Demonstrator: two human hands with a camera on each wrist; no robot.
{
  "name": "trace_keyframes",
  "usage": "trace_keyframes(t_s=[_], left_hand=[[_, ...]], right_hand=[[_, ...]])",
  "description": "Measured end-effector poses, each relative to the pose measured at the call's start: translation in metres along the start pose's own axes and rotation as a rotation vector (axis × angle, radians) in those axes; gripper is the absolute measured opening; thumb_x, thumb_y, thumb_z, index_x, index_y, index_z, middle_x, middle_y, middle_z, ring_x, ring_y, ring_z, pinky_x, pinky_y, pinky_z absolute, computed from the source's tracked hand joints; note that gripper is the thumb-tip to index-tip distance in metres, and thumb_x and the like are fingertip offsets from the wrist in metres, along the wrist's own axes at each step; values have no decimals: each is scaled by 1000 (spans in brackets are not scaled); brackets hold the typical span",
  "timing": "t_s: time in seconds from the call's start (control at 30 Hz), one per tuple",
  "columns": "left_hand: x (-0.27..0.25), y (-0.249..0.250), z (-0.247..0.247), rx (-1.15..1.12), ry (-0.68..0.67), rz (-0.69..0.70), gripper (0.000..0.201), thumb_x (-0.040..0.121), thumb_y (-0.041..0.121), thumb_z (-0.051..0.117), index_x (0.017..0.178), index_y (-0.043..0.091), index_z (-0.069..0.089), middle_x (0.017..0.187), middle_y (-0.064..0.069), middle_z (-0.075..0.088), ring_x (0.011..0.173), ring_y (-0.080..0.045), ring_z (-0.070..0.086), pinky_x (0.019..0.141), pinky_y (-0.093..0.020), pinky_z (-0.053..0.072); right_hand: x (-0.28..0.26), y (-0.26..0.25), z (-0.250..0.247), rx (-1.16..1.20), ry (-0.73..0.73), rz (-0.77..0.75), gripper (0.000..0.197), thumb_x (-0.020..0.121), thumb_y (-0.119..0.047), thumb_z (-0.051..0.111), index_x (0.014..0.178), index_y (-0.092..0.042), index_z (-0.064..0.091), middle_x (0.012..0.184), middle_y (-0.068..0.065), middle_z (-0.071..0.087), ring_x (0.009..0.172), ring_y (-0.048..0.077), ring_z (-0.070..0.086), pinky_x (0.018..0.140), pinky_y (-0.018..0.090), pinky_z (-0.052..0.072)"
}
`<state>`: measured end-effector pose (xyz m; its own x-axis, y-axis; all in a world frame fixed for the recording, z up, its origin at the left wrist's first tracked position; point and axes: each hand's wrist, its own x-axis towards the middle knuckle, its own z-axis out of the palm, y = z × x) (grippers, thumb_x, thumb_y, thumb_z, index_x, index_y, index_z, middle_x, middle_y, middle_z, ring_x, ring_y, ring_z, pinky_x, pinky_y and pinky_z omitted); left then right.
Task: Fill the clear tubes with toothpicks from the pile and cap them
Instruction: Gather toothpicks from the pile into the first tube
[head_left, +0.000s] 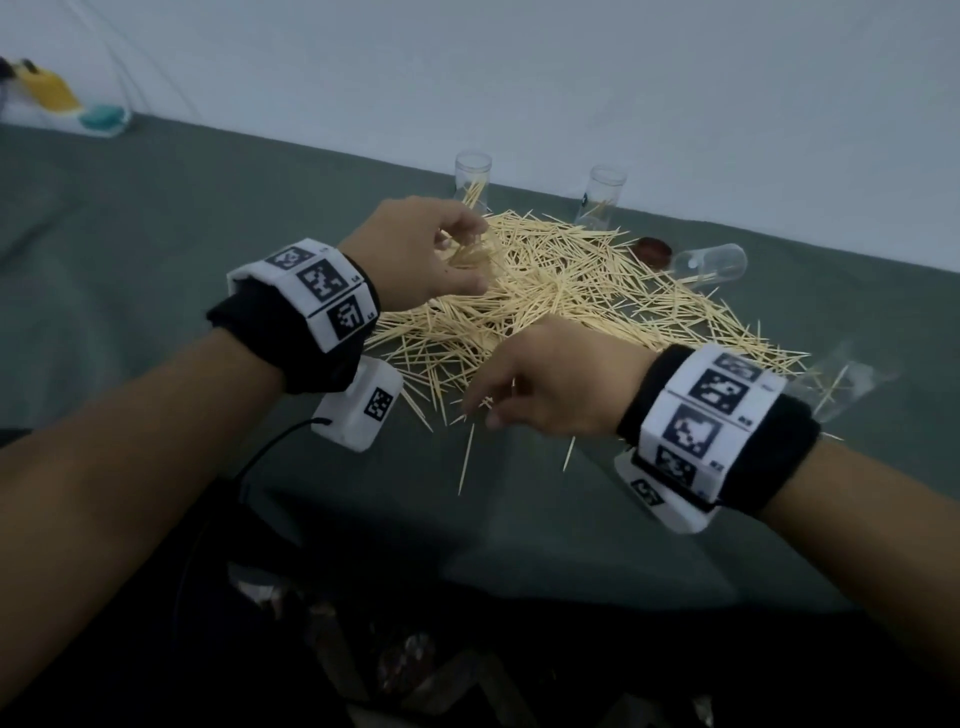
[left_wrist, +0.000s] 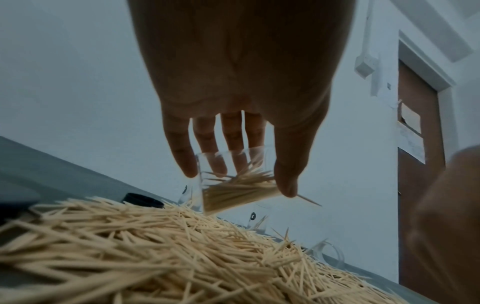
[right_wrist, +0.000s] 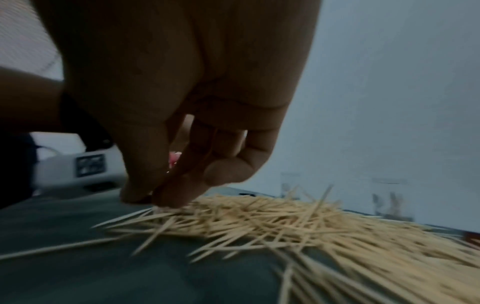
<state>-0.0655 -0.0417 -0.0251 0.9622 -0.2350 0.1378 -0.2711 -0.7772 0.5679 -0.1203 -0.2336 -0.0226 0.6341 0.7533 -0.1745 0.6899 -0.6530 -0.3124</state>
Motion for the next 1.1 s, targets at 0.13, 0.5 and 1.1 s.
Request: trace_keyframes(t_s=[0.13,0.5,1.1], left_hand=[[-3,-3,-3,8,13,-5,63,74,44,80,130,25,59,114,11,64,105,-10,59,92,-24,44],[6,-3,-4,-3,30,-5,60,75,44,79,129,26,60,115,10,64,105,-10,60,86,-22,43],[27,-1,12,-7,-10,8,59,77,44,78,129,22,58,116,9,63,105,-10,59,84,-20,40]], right_hand=[[10,-16,15,-48,-147,-15,23,80,-32,76,102,-37,72,75,-19,62,75,1,56,80,26,51],[25,18,6,-263,41,328,14,87,-42,63,89,-30,71,80,-10,65,80,16,62,64,27,44],[29,94,-21,-132,29,488,76,76,-60,70,142,-36,42,145,-5,47,131,20,45,107,39,36]])
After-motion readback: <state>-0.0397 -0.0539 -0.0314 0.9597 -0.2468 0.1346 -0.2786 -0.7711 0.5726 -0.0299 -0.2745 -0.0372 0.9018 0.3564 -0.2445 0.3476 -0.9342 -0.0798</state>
